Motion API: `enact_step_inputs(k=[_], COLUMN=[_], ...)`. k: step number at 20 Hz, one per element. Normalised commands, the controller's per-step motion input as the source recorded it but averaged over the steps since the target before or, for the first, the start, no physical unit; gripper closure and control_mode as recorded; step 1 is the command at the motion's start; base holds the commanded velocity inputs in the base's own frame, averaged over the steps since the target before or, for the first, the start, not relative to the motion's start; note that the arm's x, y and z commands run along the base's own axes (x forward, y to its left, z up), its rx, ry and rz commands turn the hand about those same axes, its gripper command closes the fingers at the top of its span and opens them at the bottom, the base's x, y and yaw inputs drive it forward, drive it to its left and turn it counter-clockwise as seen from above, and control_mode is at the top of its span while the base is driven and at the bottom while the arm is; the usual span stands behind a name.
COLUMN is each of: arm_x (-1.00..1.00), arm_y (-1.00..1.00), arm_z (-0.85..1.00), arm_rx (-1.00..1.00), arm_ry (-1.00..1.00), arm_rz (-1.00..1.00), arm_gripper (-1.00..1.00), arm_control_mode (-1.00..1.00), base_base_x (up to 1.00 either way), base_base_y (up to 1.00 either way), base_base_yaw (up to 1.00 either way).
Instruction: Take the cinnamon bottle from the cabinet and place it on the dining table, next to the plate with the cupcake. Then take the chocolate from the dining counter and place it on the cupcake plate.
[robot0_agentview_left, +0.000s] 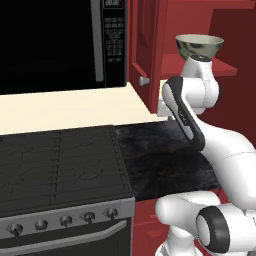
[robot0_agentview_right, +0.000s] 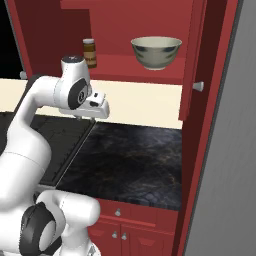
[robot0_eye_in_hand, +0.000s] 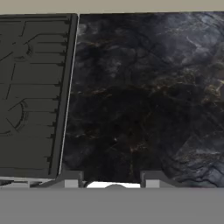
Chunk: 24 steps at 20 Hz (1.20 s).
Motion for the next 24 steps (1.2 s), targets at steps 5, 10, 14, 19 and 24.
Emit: enact_step_inputs(k=[5, 10, 14, 19, 24], arm_x=[-0.03, 0.1, 0.38, 0.36, 0.41], arm_y=[0.06, 0.02, -0.01, -0.11, -0.11], arm_z=[0.0, 0.23, 0.65, 0.96, 0.93], arm_rx=[-0.08, -0.04, 0.0, 0.05, 0.1], arm_ry=[-0.06, -0.27, -0.29, -0.22, -0.2], arm_rz=[0.0, 0.07, 0.09, 0.2, 0.23], arm_gripper=[-1.0, -1.0, -1.0, -1.0, -1.0], arm_control_mode=[-1.0, -1.0, -1.0, -1.0, -1.0], base_base_x=[0.0, 0.0, 0.0, 0.0, 0.0], base_base_y=[0.0, 0.0, 0.0, 0.0, 0.0], base_base_yaw=[0.0, 0.0, 0.0, 0.0, 0.0])
